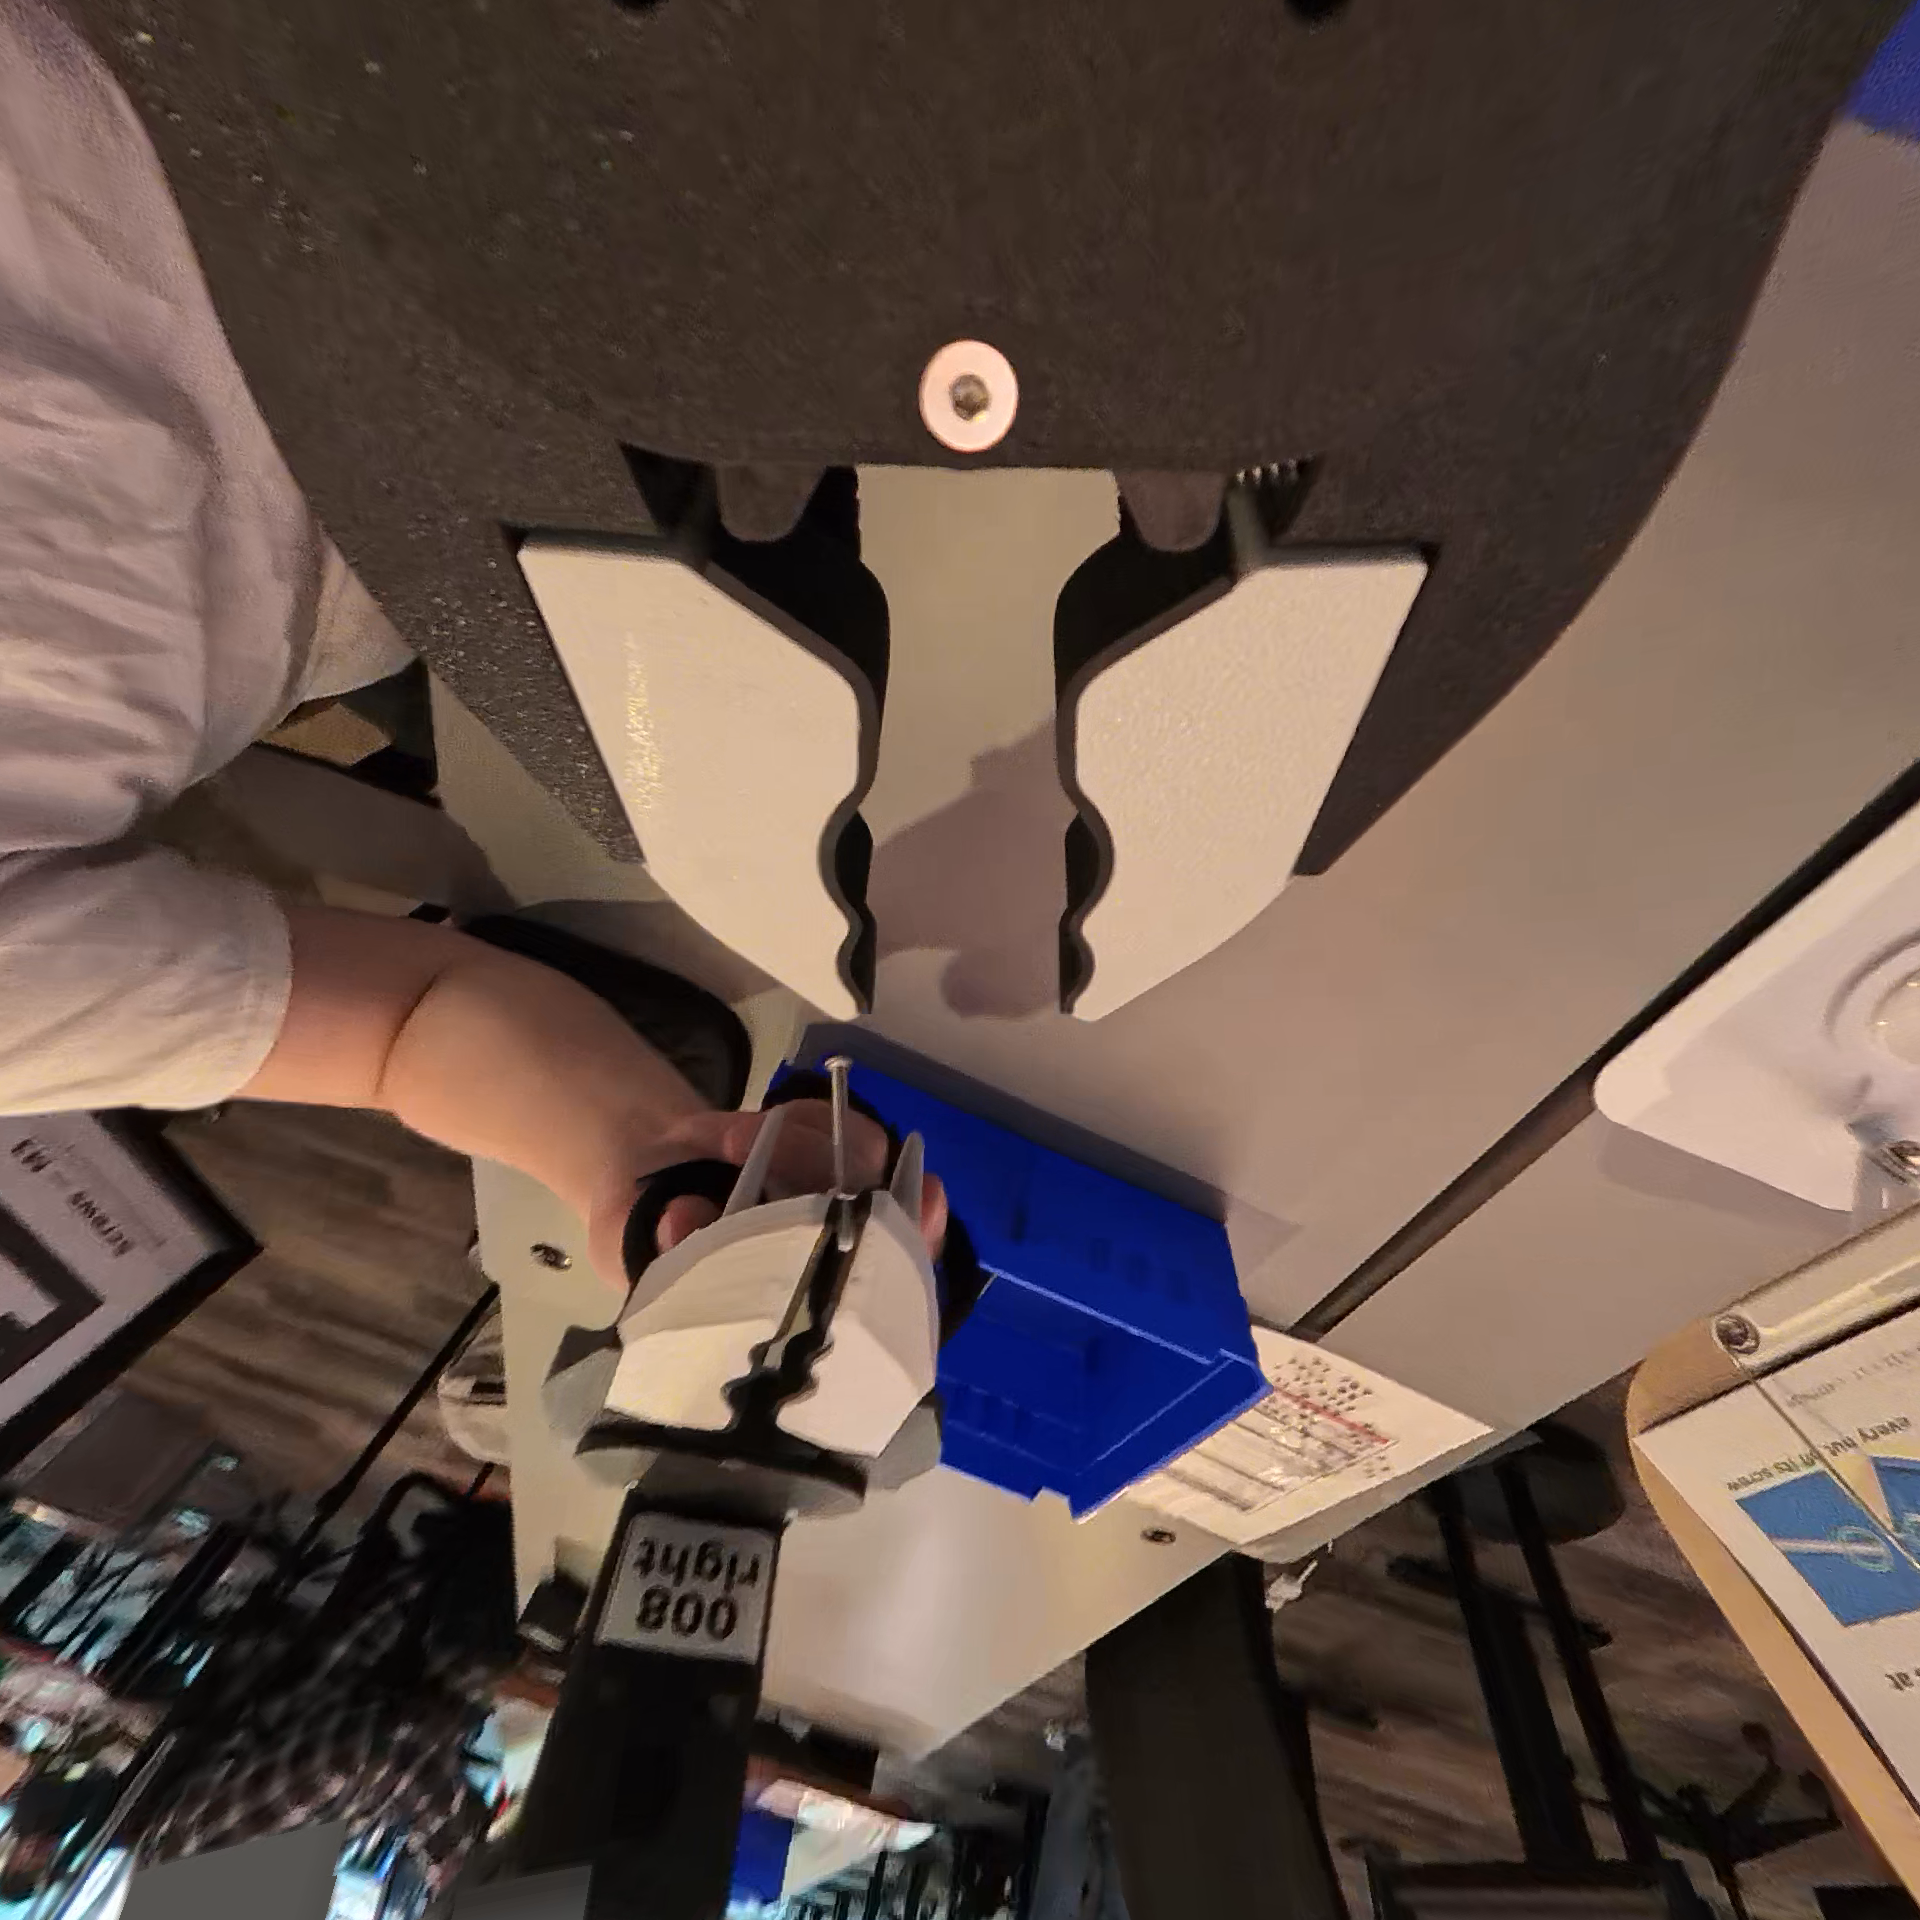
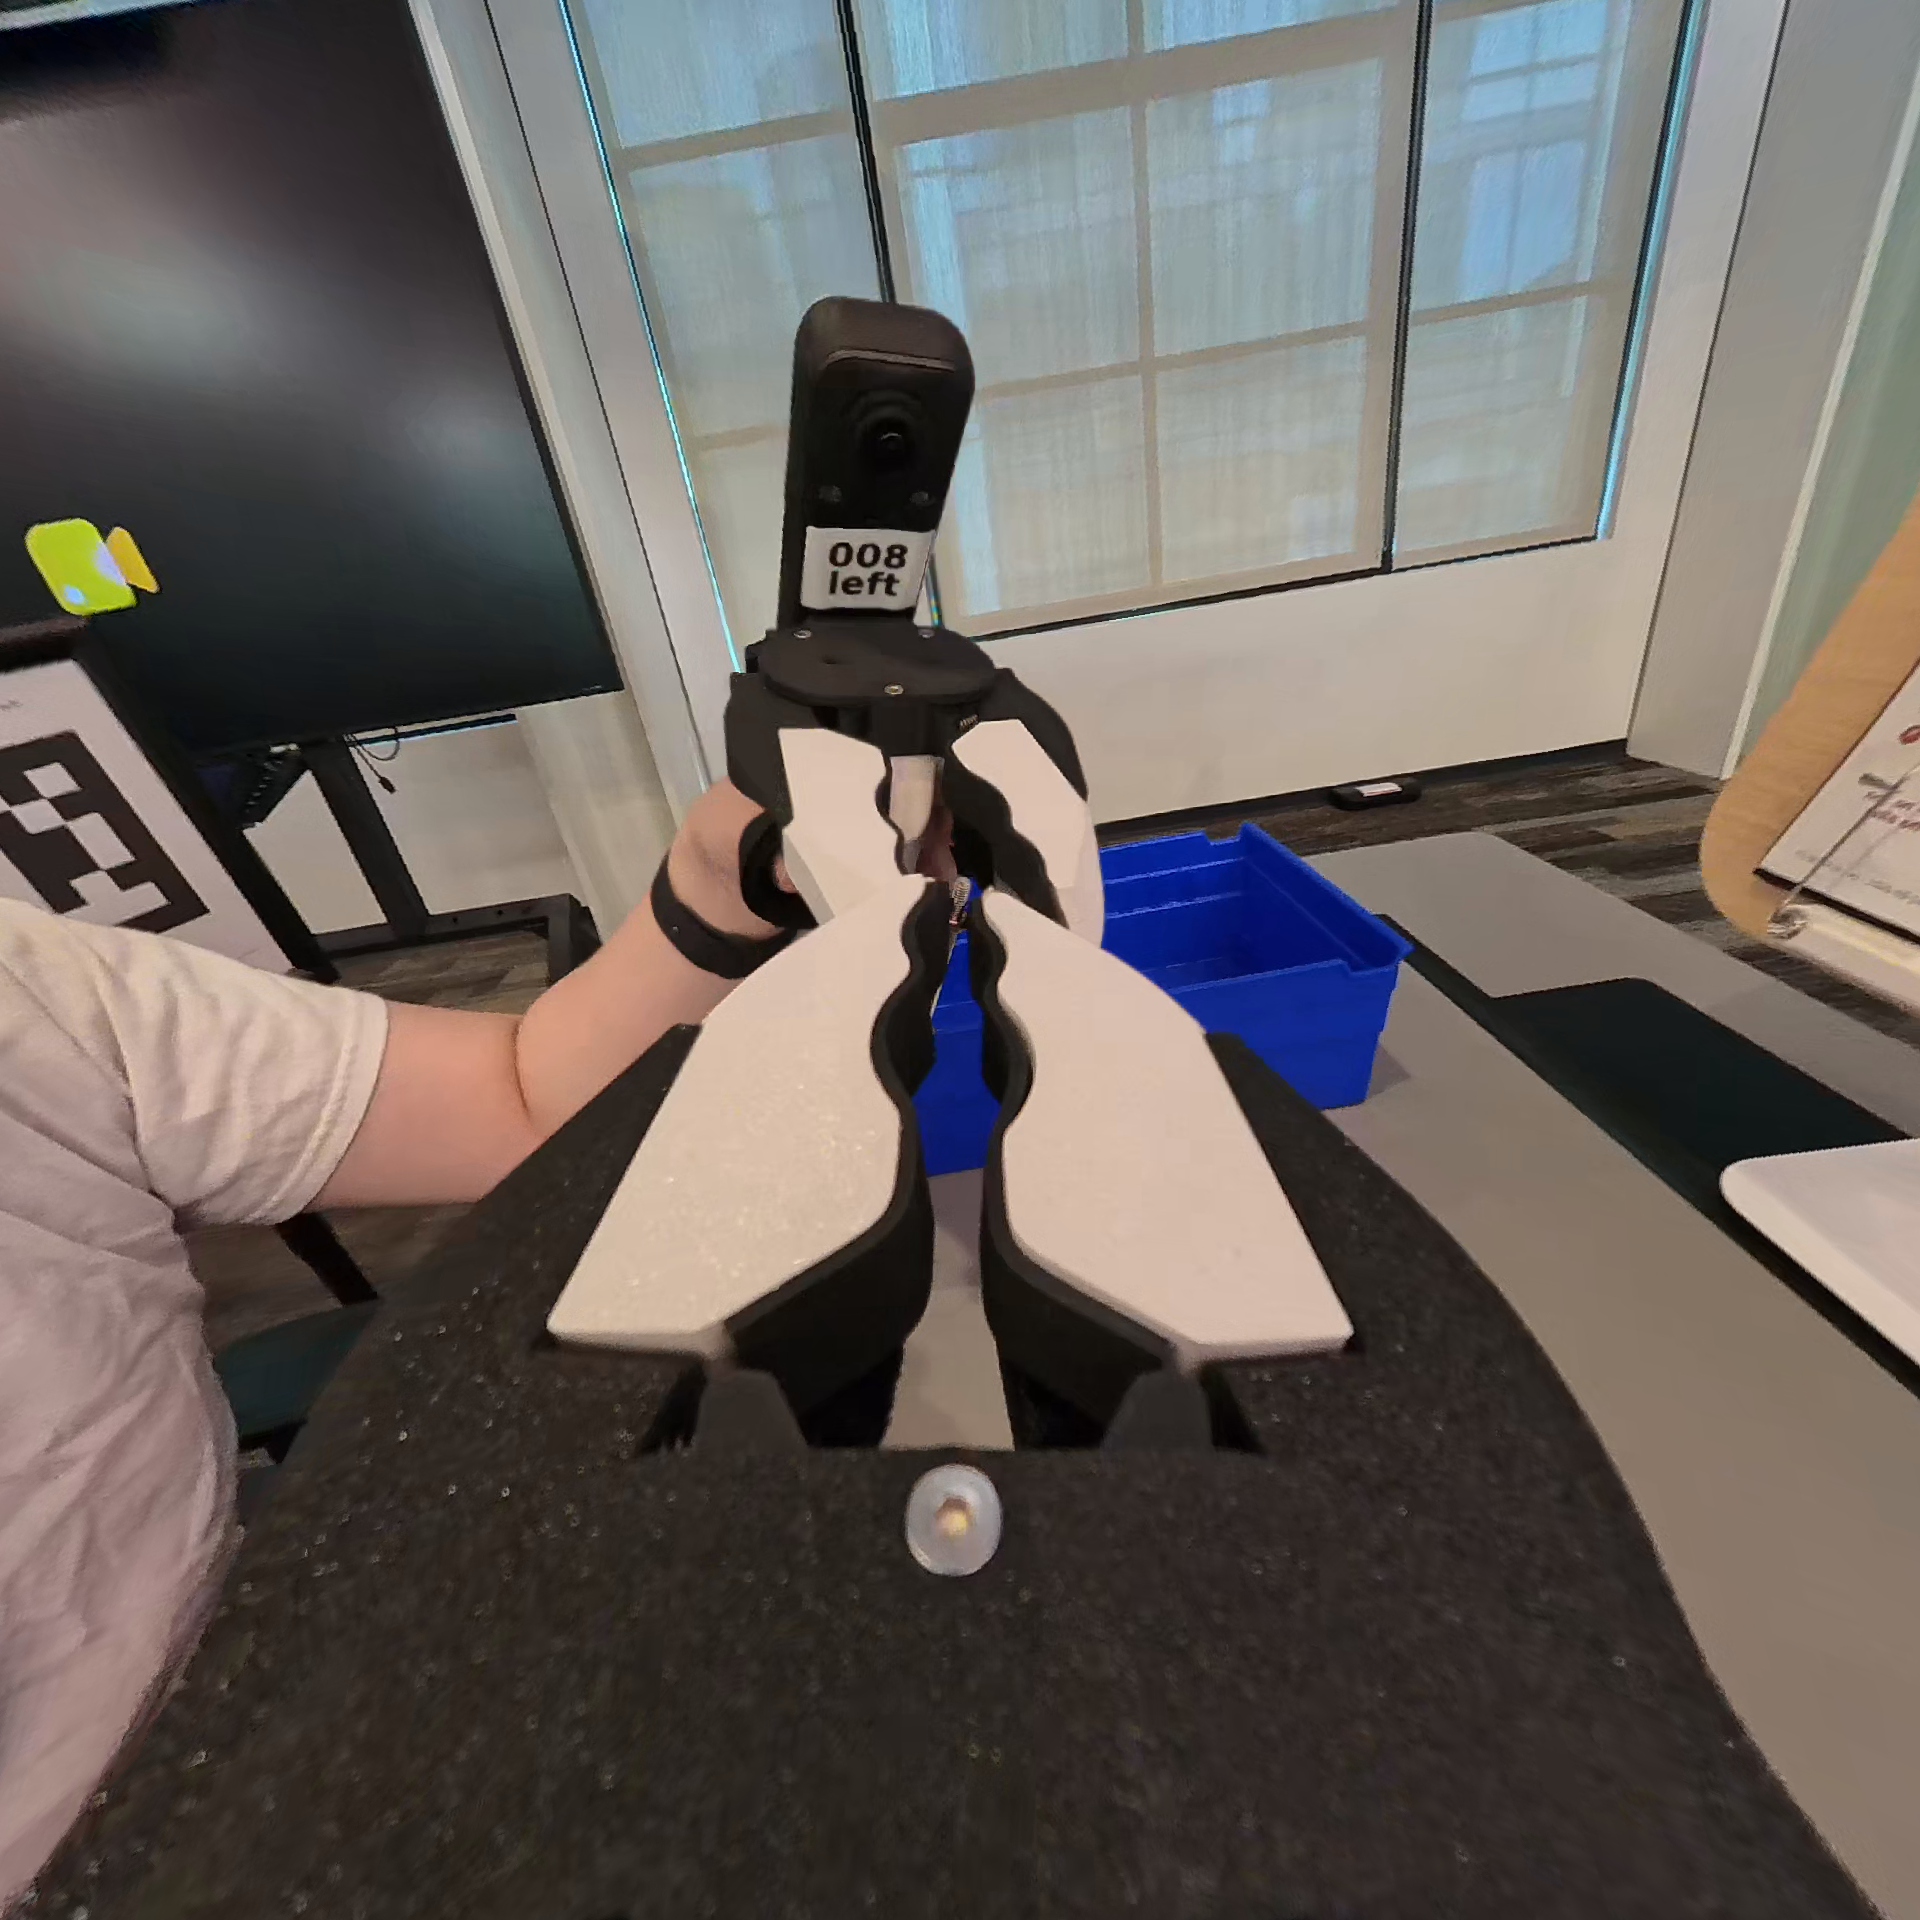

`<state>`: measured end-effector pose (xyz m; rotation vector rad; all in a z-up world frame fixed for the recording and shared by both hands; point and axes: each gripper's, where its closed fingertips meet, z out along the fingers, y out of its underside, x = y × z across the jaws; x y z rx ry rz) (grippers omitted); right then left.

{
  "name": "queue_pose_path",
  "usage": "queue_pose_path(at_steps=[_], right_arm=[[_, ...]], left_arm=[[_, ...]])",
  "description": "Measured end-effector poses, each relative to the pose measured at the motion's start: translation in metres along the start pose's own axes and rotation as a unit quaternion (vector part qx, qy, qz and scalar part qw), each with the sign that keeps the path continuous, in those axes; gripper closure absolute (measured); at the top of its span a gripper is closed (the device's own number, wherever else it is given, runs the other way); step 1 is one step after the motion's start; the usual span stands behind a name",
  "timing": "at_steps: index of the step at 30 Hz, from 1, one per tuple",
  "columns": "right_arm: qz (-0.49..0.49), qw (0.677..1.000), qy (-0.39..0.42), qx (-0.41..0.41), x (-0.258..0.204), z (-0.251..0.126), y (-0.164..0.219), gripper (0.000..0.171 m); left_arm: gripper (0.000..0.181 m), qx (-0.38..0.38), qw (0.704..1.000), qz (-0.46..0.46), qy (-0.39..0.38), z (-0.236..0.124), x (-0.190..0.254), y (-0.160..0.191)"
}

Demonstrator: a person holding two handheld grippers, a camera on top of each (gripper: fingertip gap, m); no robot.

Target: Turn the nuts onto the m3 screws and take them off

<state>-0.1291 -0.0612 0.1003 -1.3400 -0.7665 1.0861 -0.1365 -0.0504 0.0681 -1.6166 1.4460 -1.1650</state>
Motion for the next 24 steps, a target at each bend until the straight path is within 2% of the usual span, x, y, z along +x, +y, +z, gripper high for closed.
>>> queue_pose_path(at_steps=[5,10,15,21,24], right_arm=[[-0.026,0.999,0.029,-0.007,0.007,-0.009,-0.004,0.168],[-0.029,0.999,0.042,-0.011,0.015,-0.014,-0.002,0.168],[-0.012,0.999,0.044,-0.010,0.019,-0.016,0.005,0.168],[-0.012,0.999,0.047,-0.006,0.019,-0.019,0.004,0.168],[-0.006,0.999,0.042,-0.004,0.016,-0.021,0.002,0.168]], left_arm=[[0.148,-0.014,0.998,-0.016,0.055,0.003,0.009,-0.001],[0.153,-0.029,0.999,-0.016,0.025,0.012,-0.016,0.021],[0.156,0.034,0.997,-0.031,0.059,0.020,-0.014,0.014],[0.156,0.058,0.994,-0.019,0.087,0.023,0.007,0.004],[0.154,0.060,0.995,-0.012,0.074,0.025,0.010,0.003]])
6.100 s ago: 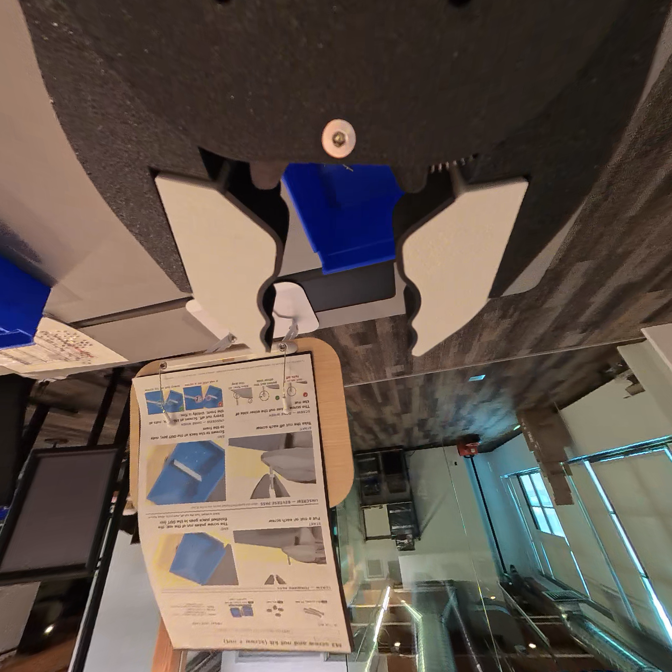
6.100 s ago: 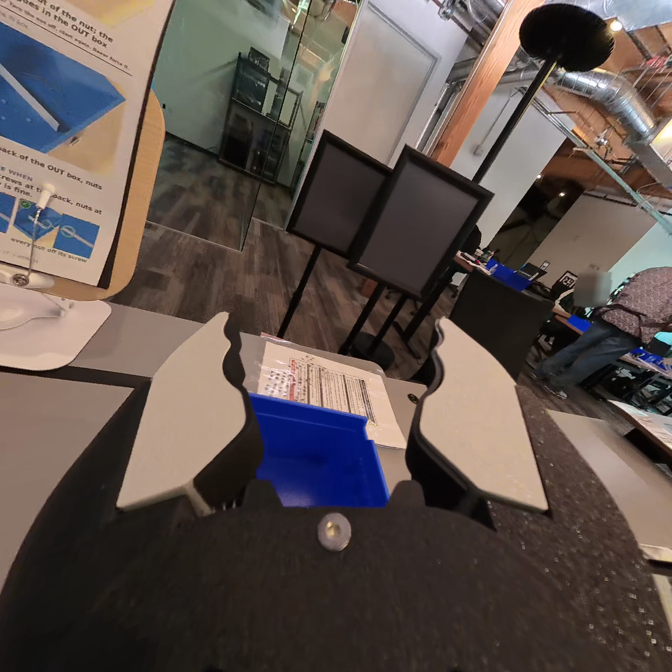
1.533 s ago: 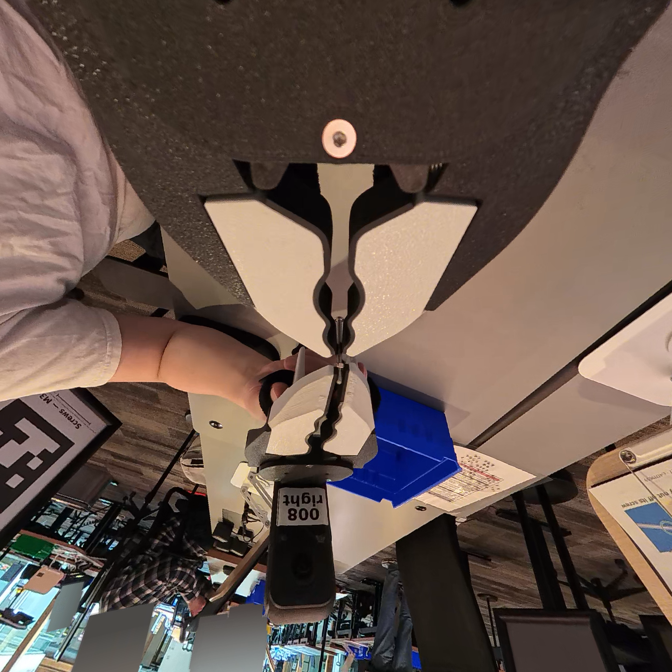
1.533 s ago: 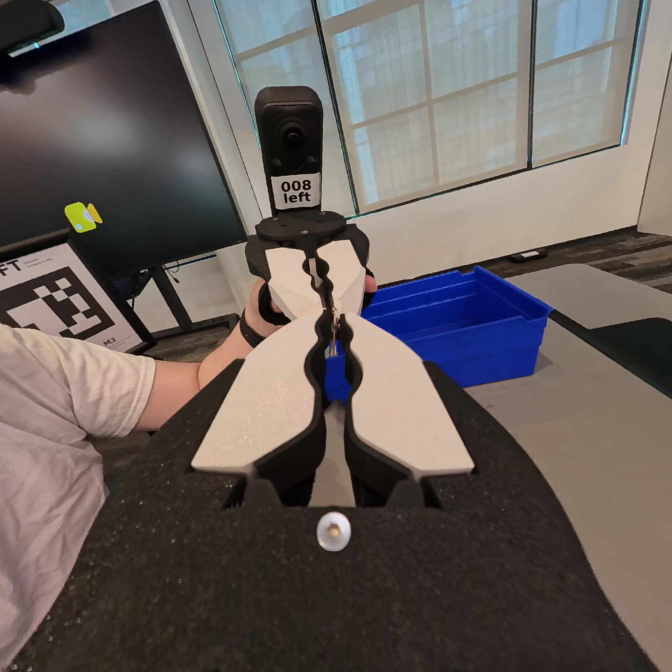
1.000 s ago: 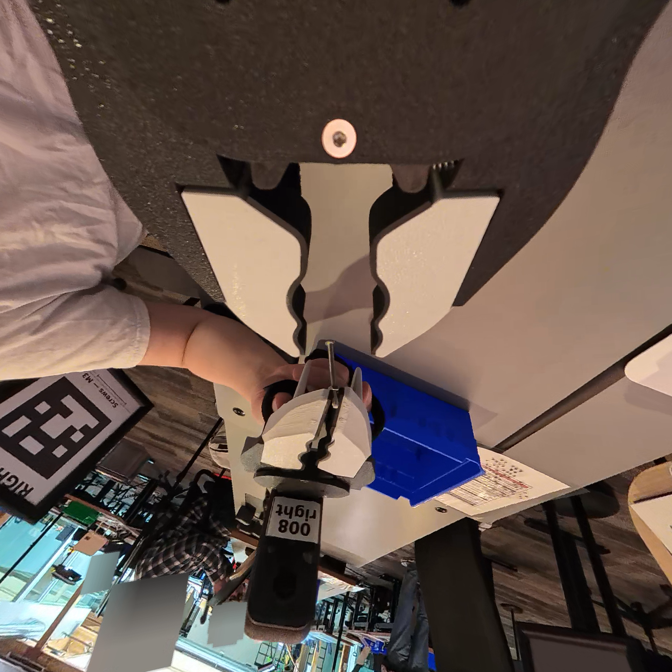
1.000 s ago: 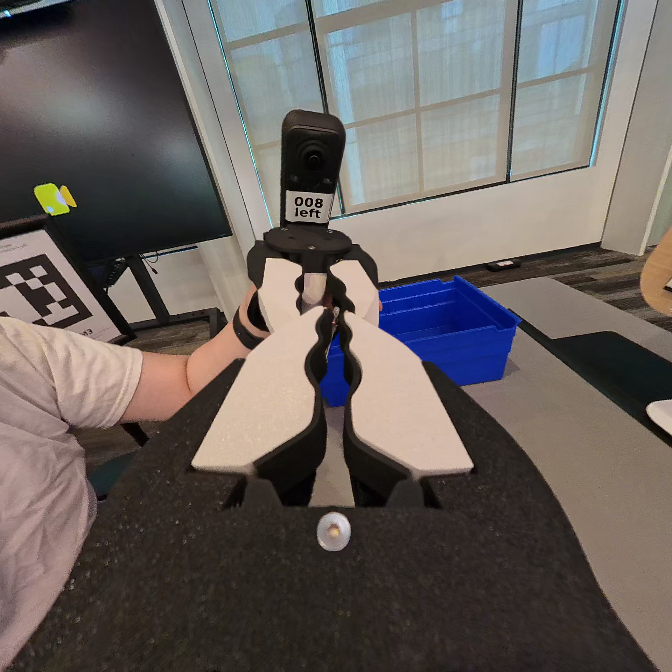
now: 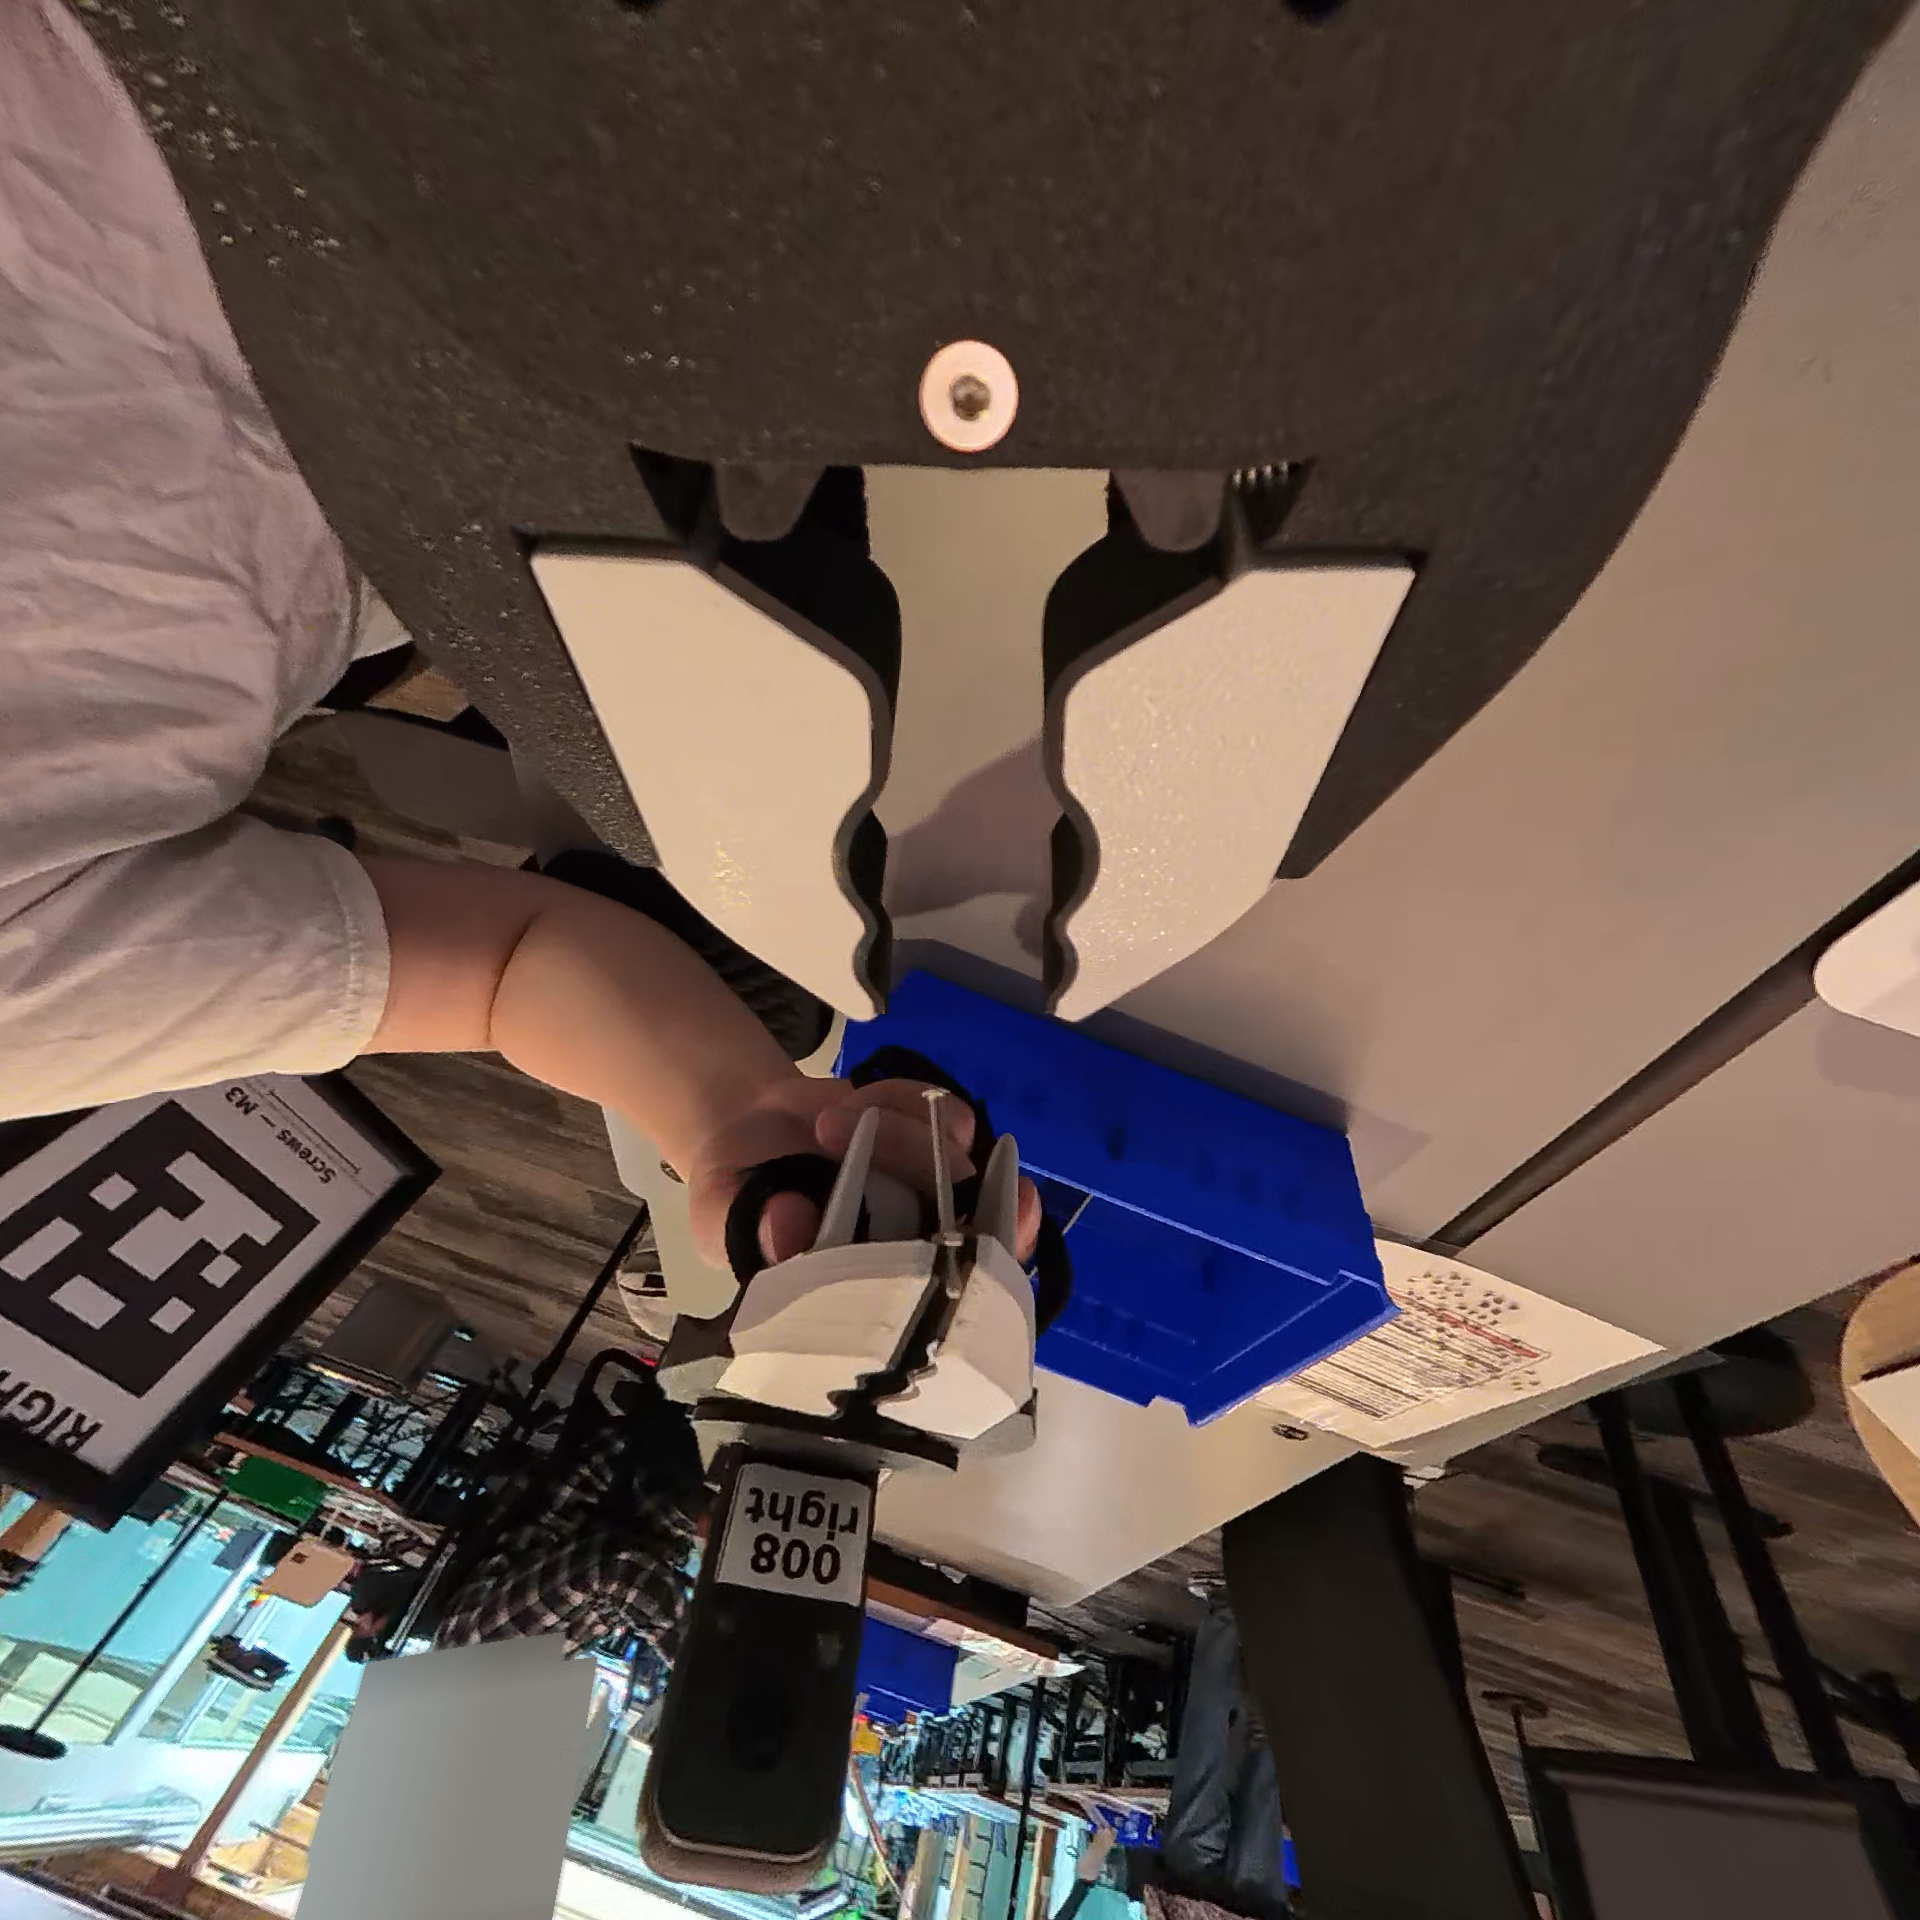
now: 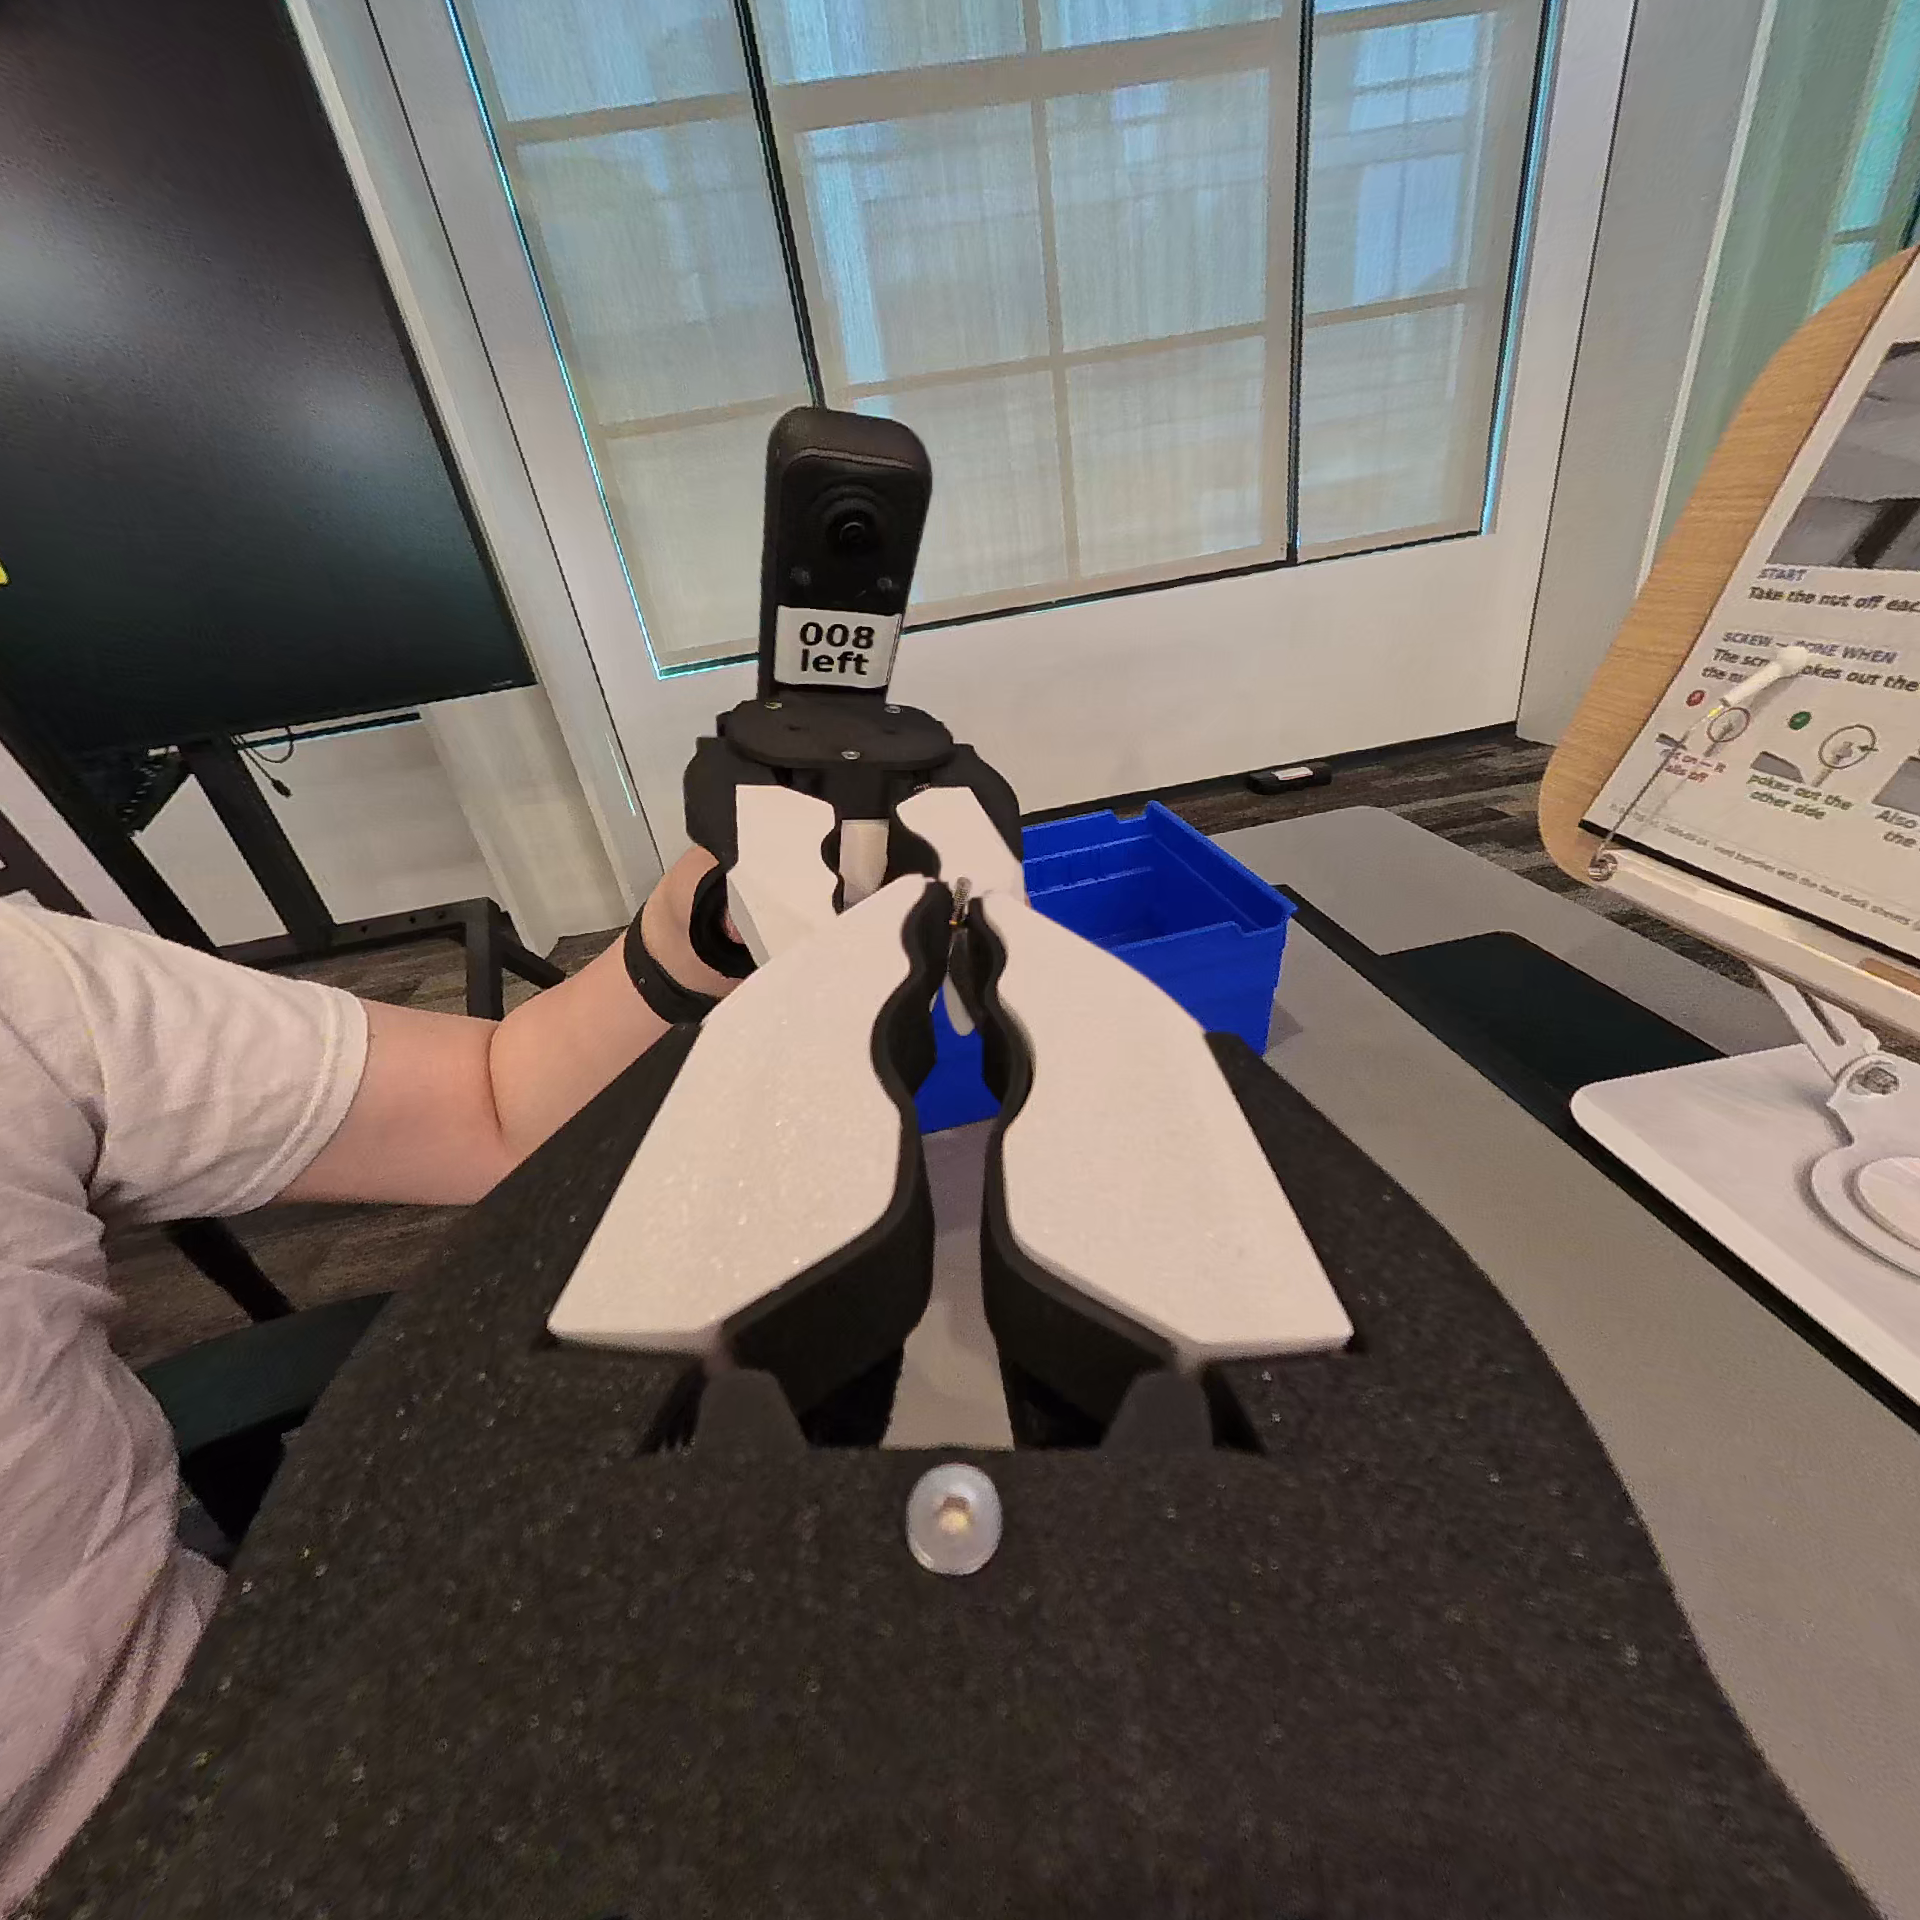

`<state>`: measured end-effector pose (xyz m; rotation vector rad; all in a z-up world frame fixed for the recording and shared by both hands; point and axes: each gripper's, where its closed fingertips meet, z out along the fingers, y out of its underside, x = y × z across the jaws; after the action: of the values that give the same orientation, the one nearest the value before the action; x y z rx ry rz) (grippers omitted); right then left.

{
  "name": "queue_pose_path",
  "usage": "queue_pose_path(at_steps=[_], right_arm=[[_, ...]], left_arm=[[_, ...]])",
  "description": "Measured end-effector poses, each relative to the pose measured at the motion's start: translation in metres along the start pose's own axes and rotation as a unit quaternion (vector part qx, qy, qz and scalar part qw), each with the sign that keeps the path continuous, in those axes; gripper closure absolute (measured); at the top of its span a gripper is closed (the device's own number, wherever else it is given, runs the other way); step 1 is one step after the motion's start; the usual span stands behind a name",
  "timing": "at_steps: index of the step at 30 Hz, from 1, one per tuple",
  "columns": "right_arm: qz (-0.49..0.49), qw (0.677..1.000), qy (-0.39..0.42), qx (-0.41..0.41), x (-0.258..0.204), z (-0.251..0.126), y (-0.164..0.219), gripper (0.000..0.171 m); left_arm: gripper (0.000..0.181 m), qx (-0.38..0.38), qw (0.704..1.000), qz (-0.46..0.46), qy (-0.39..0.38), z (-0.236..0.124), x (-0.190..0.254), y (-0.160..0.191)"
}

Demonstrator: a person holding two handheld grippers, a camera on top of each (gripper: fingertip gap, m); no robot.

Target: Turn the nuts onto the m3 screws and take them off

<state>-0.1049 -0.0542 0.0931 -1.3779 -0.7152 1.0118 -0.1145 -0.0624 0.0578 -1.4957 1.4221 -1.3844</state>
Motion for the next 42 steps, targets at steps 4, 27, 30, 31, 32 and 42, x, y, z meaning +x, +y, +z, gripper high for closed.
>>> queue_pose_path(at_steps=[4,27,30,31,32,42], right_arm=[[-0.007,1.000,-0.005,-0.005,-0.005,0.001,-0.001,0.168],[0.019,0.999,-0.025,-0.017,-0.011,0.011,0.008,0.168],[0.020,0.999,-0.024,-0.015,-0.009,0.009,0.007,0.168],[0.021,0.999,-0.024,-0.017,-0.009,0.010,0.008,0.168],[0.022,0.999,-0.025,-0.019,-0.009,0.010,0.009,0.168],[0.027,0.999,-0.025,-0.026,-0.006,0.010,0.013,0.168]], left_arm=[[0.154,0.048,0.998,-0.024,0.015,-0.003,0.007,-0.015],[0.163,0.050,0.995,-0.058,0.060,0.005,0.007,-0.008],[0.164,0.046,0.995,-0.064,0.065,0.007,0.007,-0.006],[0.166,0.044,0.995,-0.064,0.066,0.007,0.007,-0.005],[0.170,0.041,0.995,-0.063,0.069,0.007,0.008,-0.004],[0.177,0.042,0.988,-0.105,0.103,0.009,0.011,-0.003]])
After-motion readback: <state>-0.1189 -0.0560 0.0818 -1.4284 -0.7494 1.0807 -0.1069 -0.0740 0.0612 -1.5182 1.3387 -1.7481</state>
